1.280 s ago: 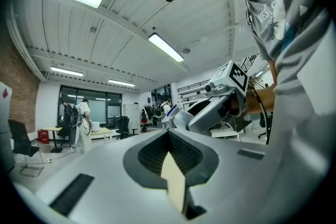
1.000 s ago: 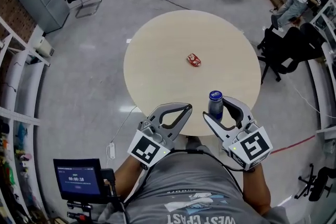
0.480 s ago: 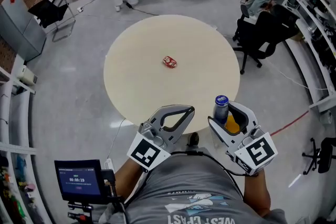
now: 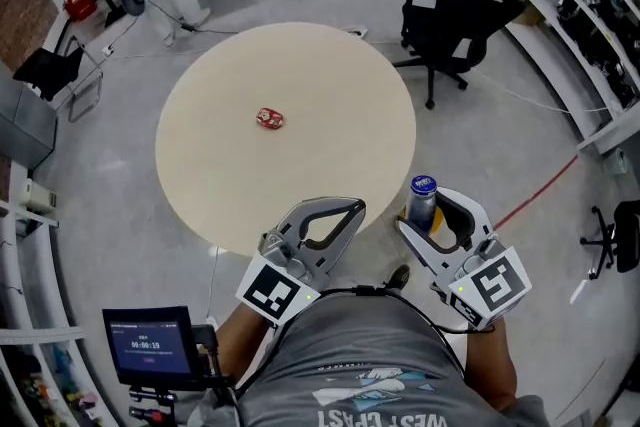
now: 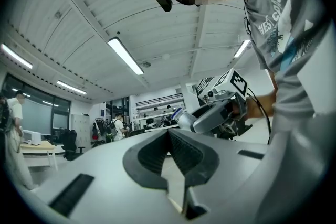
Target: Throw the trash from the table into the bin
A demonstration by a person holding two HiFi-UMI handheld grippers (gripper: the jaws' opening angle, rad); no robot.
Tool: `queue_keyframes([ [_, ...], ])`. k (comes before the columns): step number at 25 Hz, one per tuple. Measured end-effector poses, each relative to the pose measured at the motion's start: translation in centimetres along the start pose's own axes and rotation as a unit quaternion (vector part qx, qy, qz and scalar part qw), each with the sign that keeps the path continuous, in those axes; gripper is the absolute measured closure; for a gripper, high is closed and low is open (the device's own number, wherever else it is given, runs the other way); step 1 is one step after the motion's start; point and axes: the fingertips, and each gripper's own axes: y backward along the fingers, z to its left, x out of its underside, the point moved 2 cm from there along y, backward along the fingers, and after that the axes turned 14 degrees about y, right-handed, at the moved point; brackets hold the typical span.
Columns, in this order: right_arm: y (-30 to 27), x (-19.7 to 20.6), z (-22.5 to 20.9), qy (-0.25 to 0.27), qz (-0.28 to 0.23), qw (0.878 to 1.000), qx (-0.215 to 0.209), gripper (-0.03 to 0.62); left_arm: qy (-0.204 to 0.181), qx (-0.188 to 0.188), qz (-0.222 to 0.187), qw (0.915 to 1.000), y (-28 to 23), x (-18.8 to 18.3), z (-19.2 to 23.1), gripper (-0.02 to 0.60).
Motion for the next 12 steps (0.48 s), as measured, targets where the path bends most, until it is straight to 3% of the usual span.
queue_keyframes([
  [9,8.1,14.1,-14.1,-0.059,0.019,0.997,0.048,0.352,0.001,0.066,0.052,0.9965,-19.9,6.2,-4.2,0.54],
  [12,9.8,14.9,-15.9,-0.072,0.026,0.995,0.06,0.352,0.006,0.082,0.058,0.9949,-22.2,6.1,-5.2,0.54],
])
